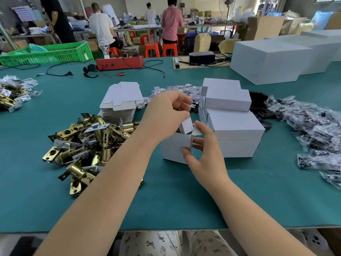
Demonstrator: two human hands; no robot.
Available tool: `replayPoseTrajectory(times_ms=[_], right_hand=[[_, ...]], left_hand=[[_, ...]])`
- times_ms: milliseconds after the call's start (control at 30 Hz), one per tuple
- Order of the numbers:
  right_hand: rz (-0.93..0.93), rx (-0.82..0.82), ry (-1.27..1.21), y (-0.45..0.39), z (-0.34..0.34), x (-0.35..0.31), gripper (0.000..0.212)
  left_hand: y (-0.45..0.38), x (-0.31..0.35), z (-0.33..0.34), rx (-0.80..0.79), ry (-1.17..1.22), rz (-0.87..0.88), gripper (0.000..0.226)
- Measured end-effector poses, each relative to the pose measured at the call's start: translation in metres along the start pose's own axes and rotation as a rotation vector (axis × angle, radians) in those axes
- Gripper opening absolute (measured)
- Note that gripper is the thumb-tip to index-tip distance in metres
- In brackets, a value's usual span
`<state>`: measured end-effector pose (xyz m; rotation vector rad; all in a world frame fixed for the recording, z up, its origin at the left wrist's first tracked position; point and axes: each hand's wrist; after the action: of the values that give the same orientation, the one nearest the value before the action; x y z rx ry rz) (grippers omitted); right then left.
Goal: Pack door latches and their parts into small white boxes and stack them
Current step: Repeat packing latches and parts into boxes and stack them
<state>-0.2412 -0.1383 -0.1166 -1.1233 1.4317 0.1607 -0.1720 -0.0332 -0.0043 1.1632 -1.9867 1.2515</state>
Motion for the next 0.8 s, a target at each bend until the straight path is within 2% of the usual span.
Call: replayPoseTrajectory(times_ms=[167, 333, 400, 500, 567, 700, 733, 767, 800], right_hand=[[0.008, -0.001, -0.013, 0.001, -0.001, 0.001, 0.065], [-0.004, -0.012, -0.007, 0.001, -0.002, 0.002, 0.063], [-0.012, -0.014, 0.011, 0.001, -0.004, -0.001, 0.066], [-0.045, 0.031, 0.055, 0.001, -0.008, -0.009, 0.066], [-0.140, 0.139, 0.043, 0.002, -0.014, -0.018, 0.057], [-0.580, 0.483, -0.013, -0.017, -0.049, -0.028, 0.031], [-0.601, 0.563, 0.004, -0.028, -0.062, -0.024, 0.027], [-0.531, 0.639, 0.024, -0.040, -0.076, -0.017, 0.025], [-0.382, 0.695, 0.040, -0.052, -0.089, -0.009, 0.024]], left_hand=[[0.007, -0.004, 0.005, 0.116, -0.205, 0.111, 0.025], [0.017, -0.008, 0.009, 0.080, -0.290, 0.178, 0.015], [0.020, -0.011, 0.009, 0.126, -0.307, 0.259, 0.009], [0.021, -0.022, 0.006, 0.193, -0.439, 0.369, 0.013], [0.021, -0.030, 0.004, 0.163, -0.417, 0.304, 0.015], [0.026, -0.039, 0.005, 0.130, -0.229, 0.253, 0.024], [0.028, -0.041, 0.004, 0.114, -0.192, 0.259, 0.028], [0.030, -0.044, 0.002, 0.097, -0.166, 0.267, 0.030], [0.031, -0.048, 0.000, 0.081, -0.144, 0.266, 0.031]])
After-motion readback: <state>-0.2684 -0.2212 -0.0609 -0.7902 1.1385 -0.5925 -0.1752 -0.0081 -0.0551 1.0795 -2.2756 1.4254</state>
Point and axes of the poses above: each hand's wrist, its own y-axis away from the middle knuckle, its own z-axis out of the palm, x = y × z, and after that the axes turned 15 degrees about x, right-handed
